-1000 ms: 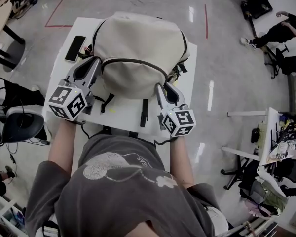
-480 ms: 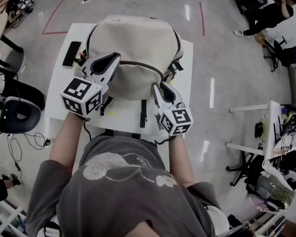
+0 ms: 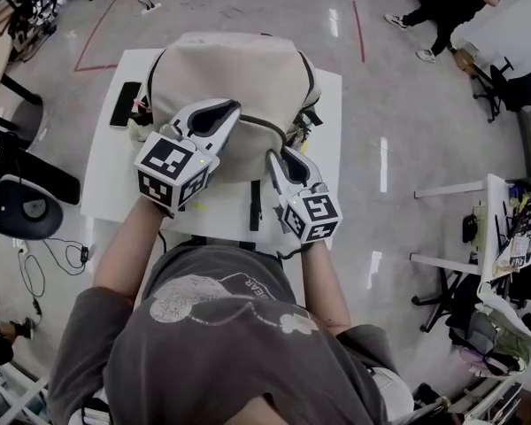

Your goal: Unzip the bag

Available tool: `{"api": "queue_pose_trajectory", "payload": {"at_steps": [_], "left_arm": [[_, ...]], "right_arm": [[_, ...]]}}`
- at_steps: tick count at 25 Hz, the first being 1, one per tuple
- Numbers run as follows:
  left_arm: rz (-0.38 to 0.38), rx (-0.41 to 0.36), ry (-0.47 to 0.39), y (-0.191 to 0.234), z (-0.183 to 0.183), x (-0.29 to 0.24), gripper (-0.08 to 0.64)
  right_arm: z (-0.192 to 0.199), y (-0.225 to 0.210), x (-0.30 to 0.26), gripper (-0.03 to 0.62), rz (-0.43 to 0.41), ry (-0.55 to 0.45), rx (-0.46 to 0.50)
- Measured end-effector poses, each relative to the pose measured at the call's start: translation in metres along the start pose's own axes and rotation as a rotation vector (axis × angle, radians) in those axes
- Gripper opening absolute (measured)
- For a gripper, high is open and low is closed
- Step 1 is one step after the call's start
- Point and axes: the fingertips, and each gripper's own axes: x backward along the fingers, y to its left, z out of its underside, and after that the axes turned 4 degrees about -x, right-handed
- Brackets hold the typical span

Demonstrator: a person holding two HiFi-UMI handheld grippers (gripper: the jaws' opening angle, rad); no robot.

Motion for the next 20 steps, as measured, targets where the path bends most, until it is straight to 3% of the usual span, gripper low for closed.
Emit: {"api": "queue_pose_trajectory", "payload": {"at_steps": [3, 11, 20], "left_arm": [[0.038, -0.002, 0.002, -0.013, -0.002, -0.012, 0.037], [0.048, 0.019, -0.025, -0.017, -0.003, -0.011, 0.037], [-0.058, -0.014, -0.122, -0.006, -0.008, 0.009, 0.054]], "right_arm": [[0.0, 0.0, -0.001, 0.081, -0.003, -0.001, 0.0], [0.0, -0.001, 0.0, 0.083, -0.007, 0.003, 0.006], [0.0, -0.001, 0.005, 0.094, 0.005, -0.007, 0.032]]}}
